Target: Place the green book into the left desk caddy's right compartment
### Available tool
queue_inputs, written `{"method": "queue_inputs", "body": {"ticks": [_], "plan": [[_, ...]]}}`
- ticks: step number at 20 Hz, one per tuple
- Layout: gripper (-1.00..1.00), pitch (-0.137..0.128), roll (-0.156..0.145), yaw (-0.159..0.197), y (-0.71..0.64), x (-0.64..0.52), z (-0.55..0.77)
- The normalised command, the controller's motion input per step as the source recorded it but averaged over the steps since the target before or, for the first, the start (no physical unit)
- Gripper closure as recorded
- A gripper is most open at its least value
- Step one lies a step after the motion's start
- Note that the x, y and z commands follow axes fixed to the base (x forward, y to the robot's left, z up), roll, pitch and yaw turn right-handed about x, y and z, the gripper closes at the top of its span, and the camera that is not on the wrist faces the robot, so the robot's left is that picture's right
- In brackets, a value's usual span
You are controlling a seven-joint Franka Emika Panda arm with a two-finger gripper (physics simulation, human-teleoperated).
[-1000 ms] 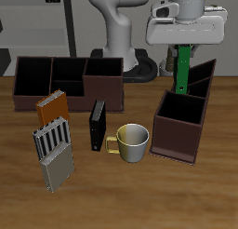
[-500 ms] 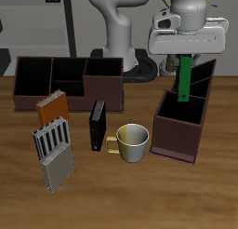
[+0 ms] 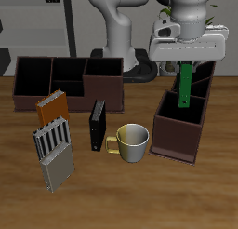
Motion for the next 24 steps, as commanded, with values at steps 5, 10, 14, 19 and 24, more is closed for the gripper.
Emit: {"method": "queue_inputs", "body": {"ticks": [5, 10, 14, 19, 24], "plan": [[1.00, 0.020, 0.015, 0.002, 0.08, 0.09, -0.18], [1.00, 0.025, 0.003, -0.007, -0.03, 0.08, -0.18], [1.00, 0.033, -0.004, -0.005, -0.11, 0.07, -0.26], [1.00, 0.032, -0.005, 0.019, 0.00, 0.09, -0.25], [1.00, 0.048, 0.014, 0.008, 0.06, 0.10, -0.34]]}}
